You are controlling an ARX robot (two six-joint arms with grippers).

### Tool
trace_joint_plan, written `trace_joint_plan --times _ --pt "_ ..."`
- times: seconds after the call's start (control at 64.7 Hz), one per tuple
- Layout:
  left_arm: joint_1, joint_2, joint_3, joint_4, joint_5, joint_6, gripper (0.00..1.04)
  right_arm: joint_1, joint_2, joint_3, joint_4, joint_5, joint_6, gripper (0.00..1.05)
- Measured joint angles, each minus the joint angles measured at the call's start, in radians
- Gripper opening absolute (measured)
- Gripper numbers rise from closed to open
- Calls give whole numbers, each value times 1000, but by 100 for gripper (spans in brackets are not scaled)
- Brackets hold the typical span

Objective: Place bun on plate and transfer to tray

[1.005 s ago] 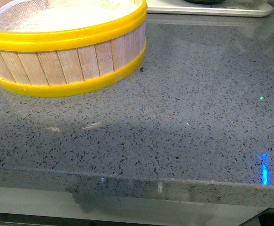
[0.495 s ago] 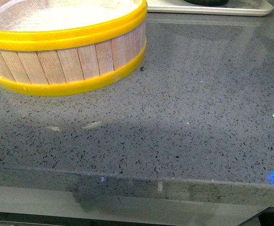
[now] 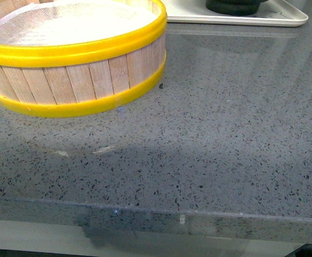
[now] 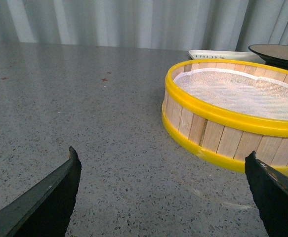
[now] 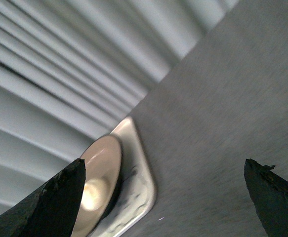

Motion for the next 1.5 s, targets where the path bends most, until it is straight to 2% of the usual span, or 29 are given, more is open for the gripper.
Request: trace_joint_plan --times 0.108,0.186,0.278,0.34,0.433,0.51,0.603,0.68,0.727,1.021,1.052,1.113,1.206,1.5 --pt "0 0 0 0 0 0 98 -58 -223 -183 41 1 -231 96" --pt "0 0 0 0 0 0 98 -105 -408 -330 6 -46 -412 96" --pt "0 0 0 0 0 0 98 -142 -568 -463 -41 -249 -547 81" --pt "0 0 0 0 0 0 98 -137 -663 -541 -72 -287 -594 72" --pt "0 0 0 0 0 0 98 -115 -837 -654 -152 -283 -634 56" --pt "0 0 0 0 0 0 98 -71 -1012 -743 -209 -228 -651 36" --pt "0 0 0 0 0 0 98 -24 -1085 -780 -231 -178 -658 22" --pt "0 0 0 0 0 0 98 31 -1130 -797 -260 -125 -661 6" --pt "0 0 0 0 0 0 98 54 -1147 -801 -271 -105 -667 1" --pt "0 0 0 0 0 0 98 170 -1238 -829 -325 7 -666 2" --pt "0 0 0 0 0 0 98 199 -1262 -839 -331 47 -666 2" --pt "0 0 0 0 0 0 98 268 -1350 -852 -440 129 -666 2" --pt "0 0 0 0 0 0 98 310 -1425 -854 -488 134 -667 2" --pt "0 0 0 0 0 0 98 313 -1432 -855 -492 143 -667 2"
